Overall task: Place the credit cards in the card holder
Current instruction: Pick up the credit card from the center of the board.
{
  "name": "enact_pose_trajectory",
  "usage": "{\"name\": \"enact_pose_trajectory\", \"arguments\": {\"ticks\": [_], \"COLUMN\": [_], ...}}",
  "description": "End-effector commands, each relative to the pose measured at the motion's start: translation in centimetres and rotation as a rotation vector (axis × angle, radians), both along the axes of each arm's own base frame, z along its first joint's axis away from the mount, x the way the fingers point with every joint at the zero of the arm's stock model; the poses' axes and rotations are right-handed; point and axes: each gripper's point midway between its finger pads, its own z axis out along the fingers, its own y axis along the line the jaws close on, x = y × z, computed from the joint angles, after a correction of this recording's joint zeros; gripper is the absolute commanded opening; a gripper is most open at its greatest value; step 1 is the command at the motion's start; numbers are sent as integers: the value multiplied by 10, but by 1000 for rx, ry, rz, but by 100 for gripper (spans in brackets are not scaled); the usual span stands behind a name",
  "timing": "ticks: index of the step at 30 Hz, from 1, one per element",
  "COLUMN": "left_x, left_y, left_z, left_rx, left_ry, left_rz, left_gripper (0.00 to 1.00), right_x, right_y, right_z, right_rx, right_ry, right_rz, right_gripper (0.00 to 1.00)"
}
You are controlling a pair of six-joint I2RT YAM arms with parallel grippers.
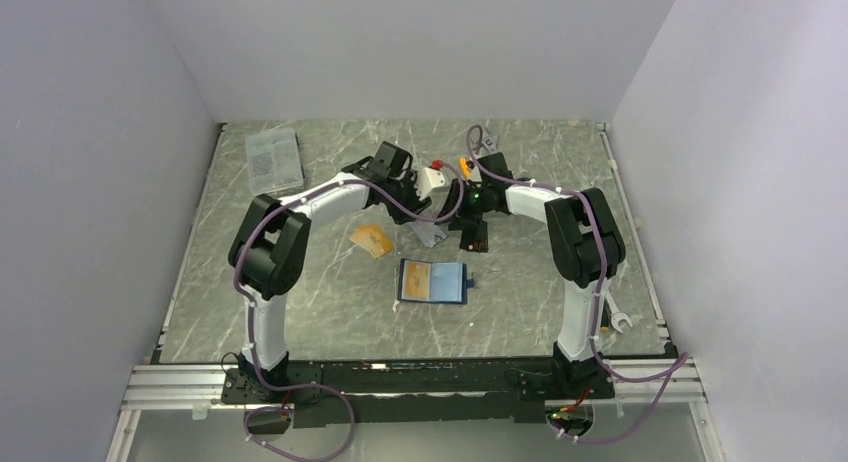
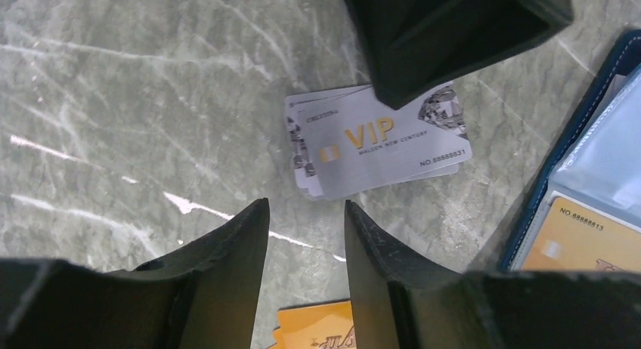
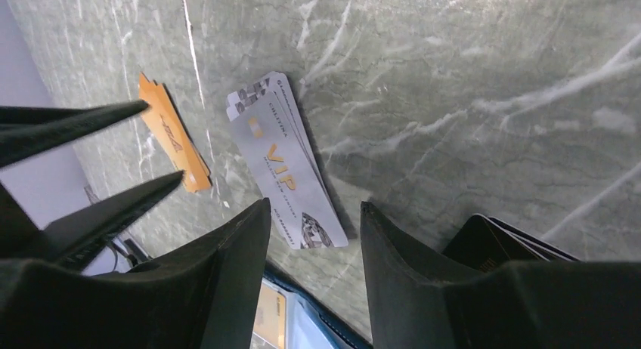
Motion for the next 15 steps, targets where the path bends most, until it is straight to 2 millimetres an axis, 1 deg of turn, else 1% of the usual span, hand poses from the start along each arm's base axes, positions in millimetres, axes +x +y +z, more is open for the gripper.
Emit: {"name": "enact_pose_trajectory", "arguments": {"ticks": [1, 8, 15], "left_x": [0, 2, 4], "left_y": [-12, -16, -19], "left_z": [-10, -24, -30], "left_rx": [31, 66, 69], "left_ry": [-62, -62, -55], "left_rz": [-67, -68, -69], "left_gripper": [46, 42, 40], "right_x": [1, -3, -11], "right_y": [6, 7, 6], "right_z": [4, 1, -5], "right_rx": [43, 56, 65], "right_ry": [-31, -19, 0], "right_rz": [11, 16, 17], "right_gripper": [49, 48, 45]}}
